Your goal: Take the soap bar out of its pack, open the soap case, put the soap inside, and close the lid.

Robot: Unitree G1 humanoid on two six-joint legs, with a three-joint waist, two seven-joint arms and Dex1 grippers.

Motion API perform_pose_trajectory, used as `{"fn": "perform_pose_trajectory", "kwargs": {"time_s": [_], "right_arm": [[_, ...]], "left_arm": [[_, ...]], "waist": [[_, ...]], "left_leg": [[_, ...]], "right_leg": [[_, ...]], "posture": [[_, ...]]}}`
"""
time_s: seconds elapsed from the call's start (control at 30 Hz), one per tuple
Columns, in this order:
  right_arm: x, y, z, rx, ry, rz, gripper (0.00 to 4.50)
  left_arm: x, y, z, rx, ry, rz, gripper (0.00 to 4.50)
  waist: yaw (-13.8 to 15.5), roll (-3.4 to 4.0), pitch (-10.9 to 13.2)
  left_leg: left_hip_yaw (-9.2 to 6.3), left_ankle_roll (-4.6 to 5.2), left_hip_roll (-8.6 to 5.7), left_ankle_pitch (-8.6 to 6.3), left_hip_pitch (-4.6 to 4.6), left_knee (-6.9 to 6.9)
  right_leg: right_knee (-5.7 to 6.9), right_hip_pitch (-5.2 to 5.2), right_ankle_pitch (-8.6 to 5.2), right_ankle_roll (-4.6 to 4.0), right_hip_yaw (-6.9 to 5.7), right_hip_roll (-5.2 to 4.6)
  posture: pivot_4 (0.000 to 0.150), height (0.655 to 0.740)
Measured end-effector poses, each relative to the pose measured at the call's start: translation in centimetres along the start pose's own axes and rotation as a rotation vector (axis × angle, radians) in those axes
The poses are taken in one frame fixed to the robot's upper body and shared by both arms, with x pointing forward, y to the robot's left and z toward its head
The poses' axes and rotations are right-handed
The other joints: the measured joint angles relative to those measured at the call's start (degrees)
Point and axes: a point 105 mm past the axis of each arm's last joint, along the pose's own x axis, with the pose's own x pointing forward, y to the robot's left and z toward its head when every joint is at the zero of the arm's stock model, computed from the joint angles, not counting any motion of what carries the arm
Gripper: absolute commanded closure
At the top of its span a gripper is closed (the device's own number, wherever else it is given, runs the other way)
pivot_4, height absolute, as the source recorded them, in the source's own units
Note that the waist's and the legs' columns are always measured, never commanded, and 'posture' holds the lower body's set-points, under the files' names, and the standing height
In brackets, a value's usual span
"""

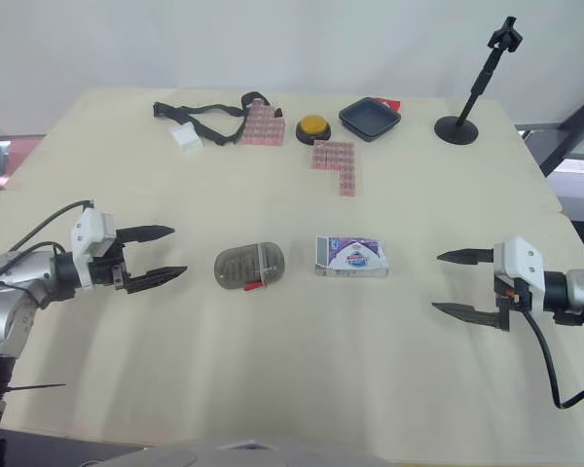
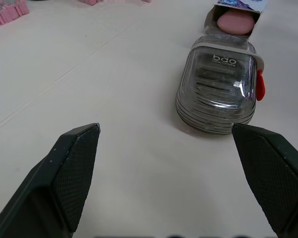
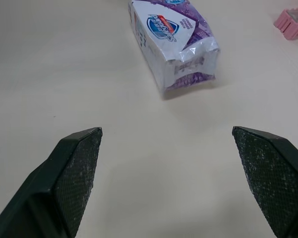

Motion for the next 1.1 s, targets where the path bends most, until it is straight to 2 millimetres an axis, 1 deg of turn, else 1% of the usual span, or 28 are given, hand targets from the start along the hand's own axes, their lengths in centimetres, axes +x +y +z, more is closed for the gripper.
{"fn": "perform_pose_trajectory", "kwargs": {"time_s": [0.13, 0.23, 0.3, 0.37, 0.47, 0.6, 0.67, 0.73, 0.83, 0.93, 1.1], "right_arm": [[0.0, -1.2, 1.0, -0.032, 0.042, -0.019, 0.00], [1.3, -1.3, 2.9, -0.066, 0.088, 0.046, 0.00], [2.5, -1.0, 3.9, -0.086, 0.113, 0.087, 0.00], [3.3, -0.9, 4.1, -0.091, 0.124, 0.106, 0.00], [5.2, -0.9, 5.2, -0.120, 0.111, 0.143, 0.00], [7.7, -1.9, 6.4, -0.167, 0.096, 0.145, 0.00], [8.5, -2.2, 6.3, -0.176, 0.102, 0.153, 0.00], [9.4, -2.4, 5.7, -0.167, 0.113, 0.174, 0.00], [10.0, -2.4, 4.7, -0.166, 0.140, 0.195, 0.00], [10.4, -2.7, 4.3, -0.164, 0.145, 0.205, 0.00], [11.0, -3.1, 4.0, -0.172, 0.150, 0.206, 0.00]], "left_arm": [[0.5, -0.2, 1.0, 0.038, -0.031, -0.014, 0.02], [1.8, -2.6, 3.0, 0.083, -0.085, -0.130, 0.02], [2.7, -4.4, 3.8, 0.081, -0.113, -0.210, 0.02], [3.0, -5.2, 3.7, 0.070, -0.109, -0.241, 0.02], [3.5, -6.7, 3.9, 0.059, -0.120, -0.307, 0.02], [4.0, -7.7, 3.8, 0.049, -0.137, -0.346, 0.02], [4.2, -7.8, 3.6, 0.050, -0.141, -0.349, 0.02], [4.4, -7.9, 3.2, 0.065, -0.142, -0.347, 0.02], [4.5, -8.0, 2.7, 0.072, -0.146, -0.330, 0.02], [4.3, -7.6, 2.0, 0.067, -0.132, -0.303, 0.02], [4.1, -7.0, 2.1, 0.081, -0.137, -0.264, 0.02]], "waist": [[-0.15, 0.01, 0.00], [-0.12, 0.02, -0.01], [0.01, 0.02, -0.01], [0.04, 0.03, -0.02], [-0.10, 0.03, -0.02], [-0.40, 0.06, -0.03], [-0.39, 0.06, -0.03], [-0.23, 0.07, -0.04], [-0.22, 0.07, -0.04], [-0.34, 0.07, -0.04], [-0.34, 0.08, -0.04]], "left_leg": [[0.00, 0.02, 0.02, 0.01, 0.01, 0.02], [0.01, 0.02, 0.05, 0.01, 0.01, 0.02], [0.01, 0.01, 0.11, 0.02, -0.01, 0.02], [0.02, 0.01, 0.13, 0.02, -0.01, 0.02], [0.03, 0.01, 0.13, 0.02, 0.00, 0.02], [0.06, 0.00, 0.13, 0.04, -0.01, 0.03], [0.07, 0.00, 0.13, 0.05, -0.01, 0.03], [0.08, 0.00, 0.13, 0.05, -0.05, 0.02], [0.12, 0.00, 0.13, 0.05, -0.10, 0.02], [0.14, -0.02, 0.15, 0.06, -0.08, 0.02], [0.16, -0.09, 0.17, 0.10, -0.04, 0.05]], "right_leg": [[0.04, 0.00, 0.00, 0.00, -0.01, 0.00], [0.05, 0.00, 0.00, -0.01, -0.04, 0.00], [0.06, 0.00, -0.01, -0.02, -0.12, 0.01], [0.06, 0.00, -0.02, -0.03, -0.16, 0.01], [0.08, -0.01, -0.02, -0.04, -0.16, 0.01], [0.15, -0.05, -0.02, -0.04, -0.15, 0.01], [0.17, -0.06, -0.03, -0.05, -0.18, 0.01], [0.18, -0.08, -0.04, -0.06, -0.19, 0.00], [0.20, -0.11, -0.04, -0.08, -0.24, -0.02], [0.26, -0.12, -0.05, -0.08, -0.24, -0.02], [0.38, -0.12, -0.05, -0.09, -0.24, -0.02]], "posture": [[0.150, 0.7287], [0.150, 0.7287], [0.150, 0.7287], [0.150, 0.7287], [0.150, 0.7287], [0.150, 0.7287], [0.150, 0.7287], [0.150, 0.7287], [0.150, 0.7287], [0.150, 0.7287], [0.150, 0.7287]]}}
